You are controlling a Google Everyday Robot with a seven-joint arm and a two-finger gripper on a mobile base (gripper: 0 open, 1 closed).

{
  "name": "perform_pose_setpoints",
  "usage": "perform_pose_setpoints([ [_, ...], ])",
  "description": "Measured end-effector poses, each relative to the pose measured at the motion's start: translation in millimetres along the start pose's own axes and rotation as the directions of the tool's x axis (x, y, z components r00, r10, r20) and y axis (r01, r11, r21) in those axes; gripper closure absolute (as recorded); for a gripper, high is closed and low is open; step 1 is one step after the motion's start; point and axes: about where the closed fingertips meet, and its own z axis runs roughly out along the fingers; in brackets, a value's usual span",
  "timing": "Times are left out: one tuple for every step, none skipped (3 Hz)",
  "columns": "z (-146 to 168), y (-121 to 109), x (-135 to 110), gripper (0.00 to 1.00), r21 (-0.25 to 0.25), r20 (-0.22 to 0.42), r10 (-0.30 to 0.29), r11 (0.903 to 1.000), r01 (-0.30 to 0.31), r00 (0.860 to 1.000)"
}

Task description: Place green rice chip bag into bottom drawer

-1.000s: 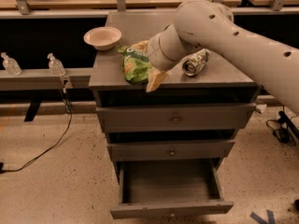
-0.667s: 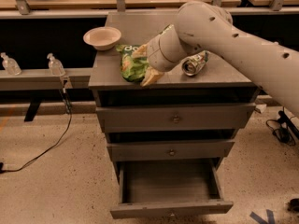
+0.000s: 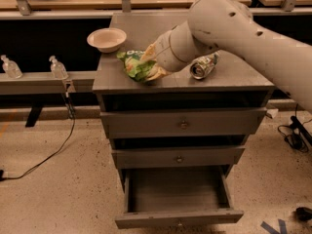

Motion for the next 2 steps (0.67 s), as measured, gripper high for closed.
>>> perform_pose_setpoints([
  [-42, -16, -10, 1.0, 0.096, 0.02, -0.021, 0.9952, 0.019, 1.0],
  [-91, -23, -8, 1.0, 0.201, 0.109, -0.032, 0.9795, 0.01, 0.993],
])
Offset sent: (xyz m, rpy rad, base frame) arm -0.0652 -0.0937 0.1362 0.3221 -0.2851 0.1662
